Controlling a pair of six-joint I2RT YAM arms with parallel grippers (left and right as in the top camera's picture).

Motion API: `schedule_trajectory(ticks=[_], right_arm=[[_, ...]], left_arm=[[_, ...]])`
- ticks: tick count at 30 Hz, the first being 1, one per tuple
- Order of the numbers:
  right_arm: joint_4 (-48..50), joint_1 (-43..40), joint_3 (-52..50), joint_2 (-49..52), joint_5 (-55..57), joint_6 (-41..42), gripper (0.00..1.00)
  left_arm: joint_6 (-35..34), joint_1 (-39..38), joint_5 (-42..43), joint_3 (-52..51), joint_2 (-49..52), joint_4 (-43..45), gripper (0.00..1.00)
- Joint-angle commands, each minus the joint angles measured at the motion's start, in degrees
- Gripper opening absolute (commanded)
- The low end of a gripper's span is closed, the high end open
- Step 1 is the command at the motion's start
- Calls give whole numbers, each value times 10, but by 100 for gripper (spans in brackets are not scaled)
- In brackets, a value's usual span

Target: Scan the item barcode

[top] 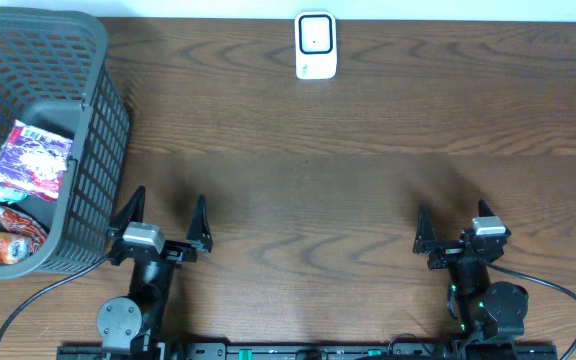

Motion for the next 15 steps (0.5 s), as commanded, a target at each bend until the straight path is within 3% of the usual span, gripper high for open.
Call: schedule_trajectory(ticks=[1, 10, 15], right_arm=[[0, -6, -2, 0, 3, -9, 99], [-1, -6, -2, 0, 3, -9, 99], [-1, -6, -2, 0, 3, -9, 99]], left_arm=[[-3, 2, 8, -13, -21, -18, 98], [-10, 2, 10, -13, -21, -89, 98], [-10, 2, 9, -13, -21, -170, 98]])
